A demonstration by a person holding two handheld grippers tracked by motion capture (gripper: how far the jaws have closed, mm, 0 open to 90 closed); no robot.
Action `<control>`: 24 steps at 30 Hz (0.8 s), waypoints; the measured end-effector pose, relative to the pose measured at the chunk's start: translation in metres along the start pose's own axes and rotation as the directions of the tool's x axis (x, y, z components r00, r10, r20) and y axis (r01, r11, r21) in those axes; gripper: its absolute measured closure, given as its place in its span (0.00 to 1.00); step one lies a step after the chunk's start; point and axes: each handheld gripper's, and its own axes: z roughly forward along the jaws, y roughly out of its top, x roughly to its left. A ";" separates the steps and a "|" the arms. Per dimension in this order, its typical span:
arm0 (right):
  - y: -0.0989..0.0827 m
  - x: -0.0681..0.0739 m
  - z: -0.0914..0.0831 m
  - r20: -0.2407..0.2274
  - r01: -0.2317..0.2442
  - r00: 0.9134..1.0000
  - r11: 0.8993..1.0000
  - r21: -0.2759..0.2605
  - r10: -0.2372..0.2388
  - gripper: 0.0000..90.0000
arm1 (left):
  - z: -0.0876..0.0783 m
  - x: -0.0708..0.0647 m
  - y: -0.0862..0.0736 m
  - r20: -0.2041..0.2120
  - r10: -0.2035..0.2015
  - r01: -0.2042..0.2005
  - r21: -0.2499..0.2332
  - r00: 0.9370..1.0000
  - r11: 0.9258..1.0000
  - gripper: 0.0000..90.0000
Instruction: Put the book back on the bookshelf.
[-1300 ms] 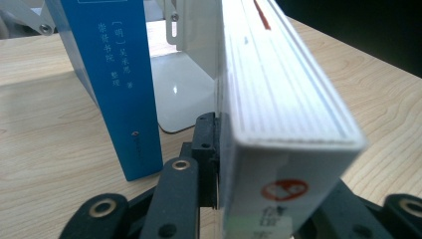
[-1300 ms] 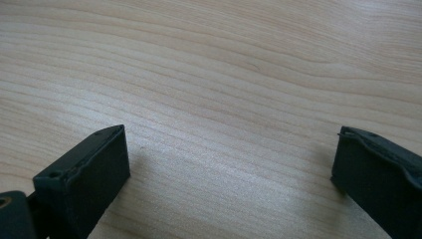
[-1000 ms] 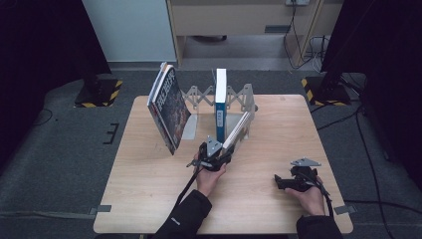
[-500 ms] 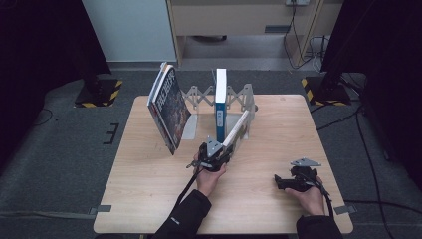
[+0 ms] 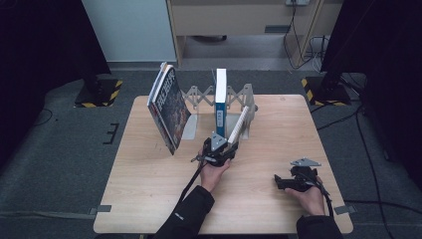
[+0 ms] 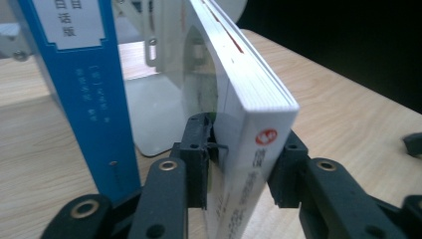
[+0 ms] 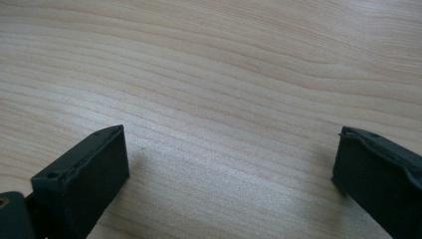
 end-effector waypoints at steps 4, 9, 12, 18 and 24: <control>0.000 0.000 0.000 0.000 -0.001 1.000 1.000 -0.001 0.001 0.01 | -0.008 -0.002 -0.004 0.046 0.027 -0.027 0.008 0.999 1.000 0.65; 0.000 0.000 0.000 0.001 -0.003 1.000 1.000 -0.002 0.003 0.01 | -0.022 0.002 -0.008 0.079 0.046 -0.047 0.008 0.996 0.999 0.63; 0.000 0.000 0.000 0.001 -0.001 1.000 1.000 -0.002 0.001 0.01 | -0.024 0.004 -0.008 0.066 0.037 -0.038 0.014 0.997 0.999 0.72; 0.000 0.000 0.000 0.002 -0.004 1.000 1.000 -0.003 0.004 0.01 | -0.018 0.003 -0.007 0.080 0.010 -0.011 0.013 0.997 1.000 0.78; 0.000 0.000 0.000 0.002 -0.001 1.000 1.000 -0.003 0.001 0.01 | -0.008 0.001 -0.001 0.082 0.012 -0.012 0.008 0.997 1.000 0.78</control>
